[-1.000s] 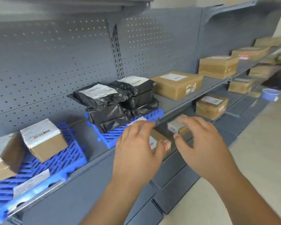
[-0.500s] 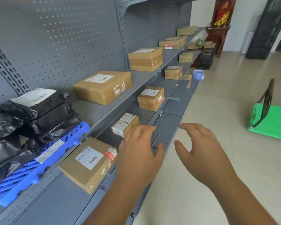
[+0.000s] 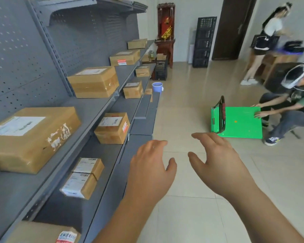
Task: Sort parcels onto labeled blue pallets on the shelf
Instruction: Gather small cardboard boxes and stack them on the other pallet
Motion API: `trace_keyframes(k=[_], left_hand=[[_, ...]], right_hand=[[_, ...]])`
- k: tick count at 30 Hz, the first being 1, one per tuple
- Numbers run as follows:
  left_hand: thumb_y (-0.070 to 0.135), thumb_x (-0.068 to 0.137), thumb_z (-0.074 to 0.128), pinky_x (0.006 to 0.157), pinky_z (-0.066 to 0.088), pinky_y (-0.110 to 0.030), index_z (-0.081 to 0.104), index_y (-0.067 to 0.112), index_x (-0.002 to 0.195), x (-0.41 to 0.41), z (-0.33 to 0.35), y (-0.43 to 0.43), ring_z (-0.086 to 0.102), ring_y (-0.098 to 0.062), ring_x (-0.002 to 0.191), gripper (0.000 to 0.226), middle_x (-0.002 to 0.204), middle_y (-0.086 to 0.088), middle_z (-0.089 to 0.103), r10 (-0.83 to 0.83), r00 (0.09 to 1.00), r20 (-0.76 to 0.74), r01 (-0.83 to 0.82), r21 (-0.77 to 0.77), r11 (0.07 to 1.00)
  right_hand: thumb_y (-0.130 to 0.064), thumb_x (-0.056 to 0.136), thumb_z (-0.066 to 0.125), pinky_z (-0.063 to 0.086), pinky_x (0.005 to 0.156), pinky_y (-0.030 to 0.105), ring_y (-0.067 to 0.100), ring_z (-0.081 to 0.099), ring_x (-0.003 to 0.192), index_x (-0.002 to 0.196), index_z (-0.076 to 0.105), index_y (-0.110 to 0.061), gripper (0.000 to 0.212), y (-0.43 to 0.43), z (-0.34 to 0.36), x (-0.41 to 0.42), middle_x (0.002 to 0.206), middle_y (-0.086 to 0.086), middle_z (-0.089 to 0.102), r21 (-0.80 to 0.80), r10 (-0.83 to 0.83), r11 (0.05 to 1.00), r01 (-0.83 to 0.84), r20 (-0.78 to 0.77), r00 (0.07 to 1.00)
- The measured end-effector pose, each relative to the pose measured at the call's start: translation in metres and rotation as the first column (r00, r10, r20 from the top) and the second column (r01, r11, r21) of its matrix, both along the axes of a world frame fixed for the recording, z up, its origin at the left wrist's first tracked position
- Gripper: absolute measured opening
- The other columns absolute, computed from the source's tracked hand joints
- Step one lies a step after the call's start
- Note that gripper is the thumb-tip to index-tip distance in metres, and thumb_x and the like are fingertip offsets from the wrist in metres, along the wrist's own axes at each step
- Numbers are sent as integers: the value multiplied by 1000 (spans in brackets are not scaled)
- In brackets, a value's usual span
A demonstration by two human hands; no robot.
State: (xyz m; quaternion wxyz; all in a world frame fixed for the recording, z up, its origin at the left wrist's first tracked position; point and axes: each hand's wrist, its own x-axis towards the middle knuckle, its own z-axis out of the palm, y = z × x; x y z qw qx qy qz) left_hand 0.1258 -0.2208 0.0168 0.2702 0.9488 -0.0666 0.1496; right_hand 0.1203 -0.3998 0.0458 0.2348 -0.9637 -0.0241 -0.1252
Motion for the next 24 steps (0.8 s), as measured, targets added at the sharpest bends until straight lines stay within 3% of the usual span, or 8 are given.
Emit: trace_keyframes(k=[6,11,24], left_hand=[[45,97,55,107,41,-35,49,33,144,57,-13,-24,46,-13,132,48,144,15,50,-128,989,-68,131,42,990],[44,97,55,107,41,-36,49,33,143,108,-18,-38,45,-14,132,48,144,15,50,-125,989,-81,129,42,991],[44,96,60,106,46,-40,54,29,142,246,-22,-72,50,-17,131,49,143,8,55,215,972,-92,-213,30,977]], right_hand=[[-37,91,64,45,105,45,26,51,128,140,55,-28,51,-21,-11,41,141,-4,56,22,-109,994,110,-33,993],[-38,92,64,45,104,44,24,51,128,141,54,-29,51,-37,-21,90,141,-6,56,20,-111,994,112,-35,993],[-43,95,59,42,110,44,21,47,133,145,49,-31,53,-67,-25,286,147,-7,51,21,248,969,-248,-48,967]])
